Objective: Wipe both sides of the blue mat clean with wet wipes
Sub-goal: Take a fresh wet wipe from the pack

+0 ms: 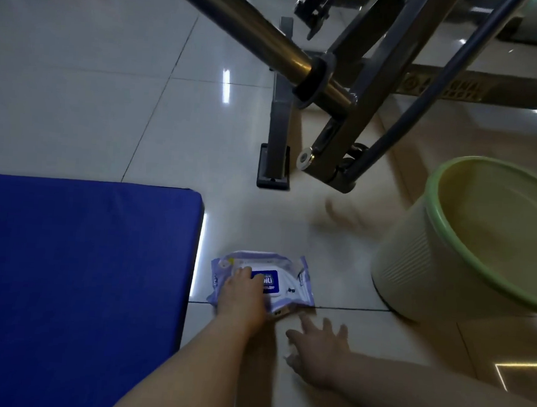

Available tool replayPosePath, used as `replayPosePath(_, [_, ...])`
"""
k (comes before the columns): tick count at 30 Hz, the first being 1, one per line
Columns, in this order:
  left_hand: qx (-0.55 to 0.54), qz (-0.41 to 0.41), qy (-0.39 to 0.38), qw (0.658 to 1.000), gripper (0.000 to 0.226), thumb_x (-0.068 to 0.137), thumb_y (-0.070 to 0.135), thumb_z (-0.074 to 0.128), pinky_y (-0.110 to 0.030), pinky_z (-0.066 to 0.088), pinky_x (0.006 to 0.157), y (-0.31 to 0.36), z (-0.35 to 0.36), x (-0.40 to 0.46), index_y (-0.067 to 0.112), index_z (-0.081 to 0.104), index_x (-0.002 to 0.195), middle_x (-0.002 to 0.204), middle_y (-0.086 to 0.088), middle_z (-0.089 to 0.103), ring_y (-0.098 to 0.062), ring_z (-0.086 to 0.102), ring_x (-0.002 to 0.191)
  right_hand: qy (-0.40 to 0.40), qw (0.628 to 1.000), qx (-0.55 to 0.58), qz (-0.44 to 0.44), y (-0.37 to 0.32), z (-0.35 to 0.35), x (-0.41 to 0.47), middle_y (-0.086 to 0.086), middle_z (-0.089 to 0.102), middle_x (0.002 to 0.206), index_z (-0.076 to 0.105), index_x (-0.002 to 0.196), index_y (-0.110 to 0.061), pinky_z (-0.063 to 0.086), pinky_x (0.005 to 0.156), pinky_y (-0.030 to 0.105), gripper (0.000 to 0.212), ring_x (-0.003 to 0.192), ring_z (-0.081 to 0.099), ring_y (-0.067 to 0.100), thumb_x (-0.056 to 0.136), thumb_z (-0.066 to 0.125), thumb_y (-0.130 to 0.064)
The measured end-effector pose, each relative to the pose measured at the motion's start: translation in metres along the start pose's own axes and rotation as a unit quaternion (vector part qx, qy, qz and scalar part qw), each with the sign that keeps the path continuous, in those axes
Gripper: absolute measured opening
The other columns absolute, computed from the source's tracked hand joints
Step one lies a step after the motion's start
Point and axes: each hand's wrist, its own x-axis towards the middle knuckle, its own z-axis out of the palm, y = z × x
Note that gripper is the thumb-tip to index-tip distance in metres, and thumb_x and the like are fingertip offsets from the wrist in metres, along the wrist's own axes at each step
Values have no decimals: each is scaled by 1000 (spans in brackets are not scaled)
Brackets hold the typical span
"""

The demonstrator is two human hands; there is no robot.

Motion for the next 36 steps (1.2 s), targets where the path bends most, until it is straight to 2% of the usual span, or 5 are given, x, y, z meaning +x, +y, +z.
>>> replayPosePath(5, [-5, 6, -2, 1000, 54, 86, 24, 67, -39, 43, 99, -15, 4, 3, 22, 47, 136, 135, 0, 45, -23, 42, 124, 57, 995, 85, -17, -12, -2, 18, 7, 52, 133, 47, 129, -17, 40, 99, 32, 39, 121, 50, 24, 97, 45, -40])
replayPosePath(13, [56, 60, -28, 996, 64, 78, 29, 71, -35, 31, 108, -7, 12, 28, 15, 46, 135, 138, -6, 41, -24, 34, 130, 213, 974, 76, 0, -14, -39, 27, 3, 58, 116, 54, 113, -18, 46, 82, 32, 22, 103, 59, 22, 97, 39, -19])
replayPosePath(22, [115, 4, -86, 990, 74, 74, 37, 76, -41, 44, 100, -2, 9, 43, 16, 42, 136, 134, -7, 36, -24, 40, 126, 201, 950, 235, -49, -7, -32, 74, 4, 40, 139, 47, 129, -17, 24, 112, 32, 39, 136, 28, 18, 90, 49, -11])
replayPosePath(31, [132, 29, -113, 984, 65, 85, 35, 69, -46, 41, 103, -3, -3, 43, 15, 41, 140, 140, -10, 35, -28, 36, 132, 157, 957, 242, -1, -11, -28, 83, 9, 18, 155, 15, 150, -11, 29, 108, 29, 74, 141, 25, 20, 90, 57, -19])
replayPosePath(36, [59, -8, 16, 998, 31, 92, 21, 60, -34, 45, 92, -14, -11, 35, 15, 55, 122, 127, -7, 51, -26, 52, 113, 164, 944, 284, 27, -9, -31, 81, 7, 34, 148, 27, 145, -12, 39, 96, 31, 65, 130, 41, 24, 84, 51, -5])
